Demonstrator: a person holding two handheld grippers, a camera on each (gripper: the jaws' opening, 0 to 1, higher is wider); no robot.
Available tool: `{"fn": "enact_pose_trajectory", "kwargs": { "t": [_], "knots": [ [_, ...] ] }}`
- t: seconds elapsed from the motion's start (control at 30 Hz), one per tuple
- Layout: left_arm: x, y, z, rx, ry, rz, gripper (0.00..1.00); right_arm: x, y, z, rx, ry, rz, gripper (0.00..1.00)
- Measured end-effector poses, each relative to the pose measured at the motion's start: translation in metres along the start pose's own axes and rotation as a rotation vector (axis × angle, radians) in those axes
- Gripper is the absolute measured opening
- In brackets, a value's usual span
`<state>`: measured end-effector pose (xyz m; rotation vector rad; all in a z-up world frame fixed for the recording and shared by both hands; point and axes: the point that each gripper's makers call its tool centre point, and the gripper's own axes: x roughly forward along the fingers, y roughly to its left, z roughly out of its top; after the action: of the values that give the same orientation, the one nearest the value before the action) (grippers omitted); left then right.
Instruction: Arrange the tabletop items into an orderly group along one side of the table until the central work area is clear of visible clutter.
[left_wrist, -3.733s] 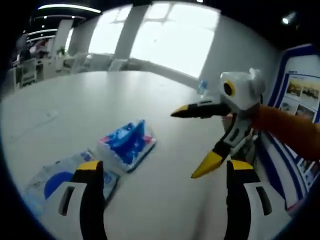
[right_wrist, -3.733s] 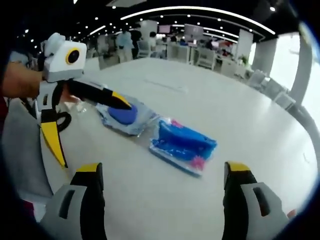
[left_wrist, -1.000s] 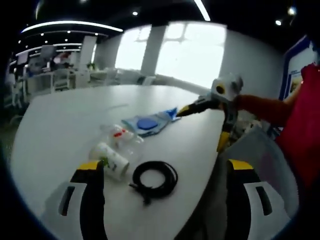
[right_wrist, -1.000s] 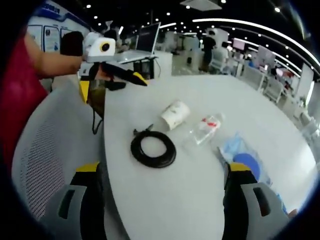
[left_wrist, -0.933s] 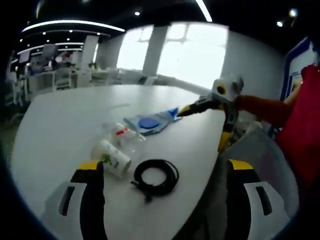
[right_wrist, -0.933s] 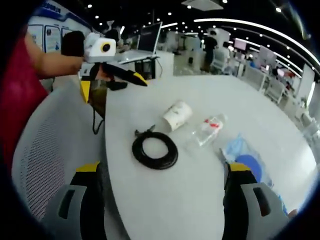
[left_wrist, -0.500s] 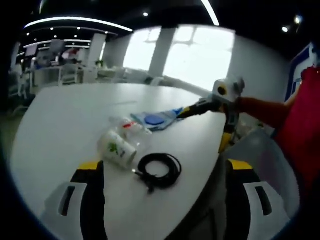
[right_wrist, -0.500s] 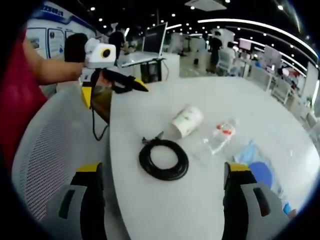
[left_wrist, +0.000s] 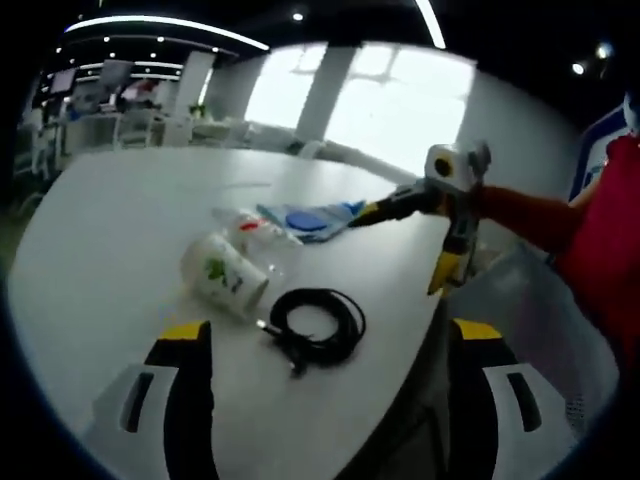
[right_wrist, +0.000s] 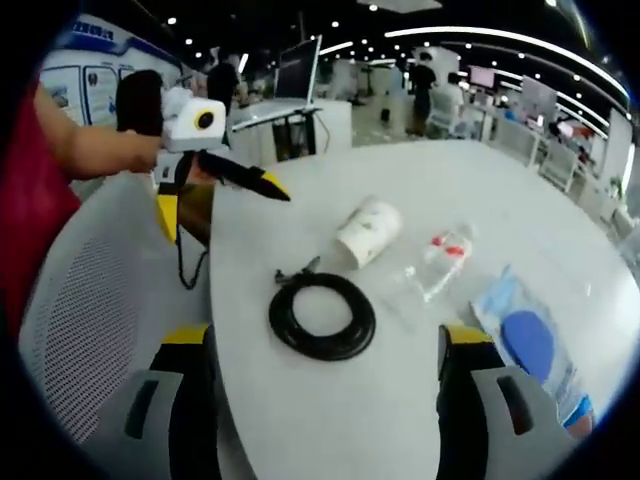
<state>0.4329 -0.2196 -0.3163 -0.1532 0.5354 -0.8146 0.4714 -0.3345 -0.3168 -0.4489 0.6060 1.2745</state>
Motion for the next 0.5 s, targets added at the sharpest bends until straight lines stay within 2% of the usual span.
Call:
{"fn": "enact_pose_trajectory", "kwargs": {
  "t": [0.07,0.23,0.5],
  "knots": [
    [0.005,0.006,-0.006,-0.009,0.014,0.001,0.94,0.004,-0.001,-0.001,0.012,0.009,0.002,0.85],
    [0.013,0.009,-0.013,-0.025,0.032,-0.009,0.90,0.014,-0.002,-0.006,0.023,0.035,0.008,0.78],
    [0.027,0.014,-0.023,-0.044,0.070,-0.027,0.77,0.026,-0.008,-0.015,0.044,0.074,0.009,0.64]
  ]
}}
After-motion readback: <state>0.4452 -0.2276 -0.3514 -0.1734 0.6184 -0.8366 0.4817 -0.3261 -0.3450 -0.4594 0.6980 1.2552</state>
